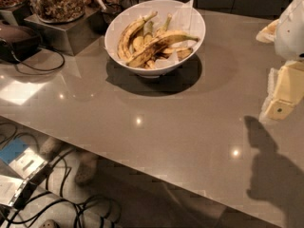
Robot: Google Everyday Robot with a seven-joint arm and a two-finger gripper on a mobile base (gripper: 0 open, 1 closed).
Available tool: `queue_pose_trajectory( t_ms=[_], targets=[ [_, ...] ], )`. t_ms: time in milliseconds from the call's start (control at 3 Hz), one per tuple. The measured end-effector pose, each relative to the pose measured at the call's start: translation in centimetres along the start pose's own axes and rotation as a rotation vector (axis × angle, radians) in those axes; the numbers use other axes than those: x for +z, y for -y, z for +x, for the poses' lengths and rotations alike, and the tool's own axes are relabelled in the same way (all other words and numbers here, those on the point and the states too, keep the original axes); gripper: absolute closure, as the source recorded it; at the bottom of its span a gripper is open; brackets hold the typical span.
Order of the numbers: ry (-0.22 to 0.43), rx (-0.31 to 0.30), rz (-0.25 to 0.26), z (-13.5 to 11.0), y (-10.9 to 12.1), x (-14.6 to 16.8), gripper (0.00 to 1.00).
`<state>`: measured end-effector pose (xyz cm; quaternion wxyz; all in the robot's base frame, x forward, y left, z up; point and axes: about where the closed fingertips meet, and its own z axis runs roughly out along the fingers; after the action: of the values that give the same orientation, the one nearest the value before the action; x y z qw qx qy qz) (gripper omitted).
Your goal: Pick banana from white bowl
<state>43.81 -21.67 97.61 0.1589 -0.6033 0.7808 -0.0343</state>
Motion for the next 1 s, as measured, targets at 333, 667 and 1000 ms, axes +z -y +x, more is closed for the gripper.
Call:
queue_pose_trajectory(
  t_ms=[333, 667, 1000],
  targets=[
    [0.0, 0.0, 0.0, 0.0, 0.0, 0.0, 0.0],
    [-0.009, -0.018, 0.003, -1.4, 0.9, -0.2, 0.0],
    [-0.053, -0.058, -0.016, -3.6, 2.4, 0.4, 0.0]
  ],
)
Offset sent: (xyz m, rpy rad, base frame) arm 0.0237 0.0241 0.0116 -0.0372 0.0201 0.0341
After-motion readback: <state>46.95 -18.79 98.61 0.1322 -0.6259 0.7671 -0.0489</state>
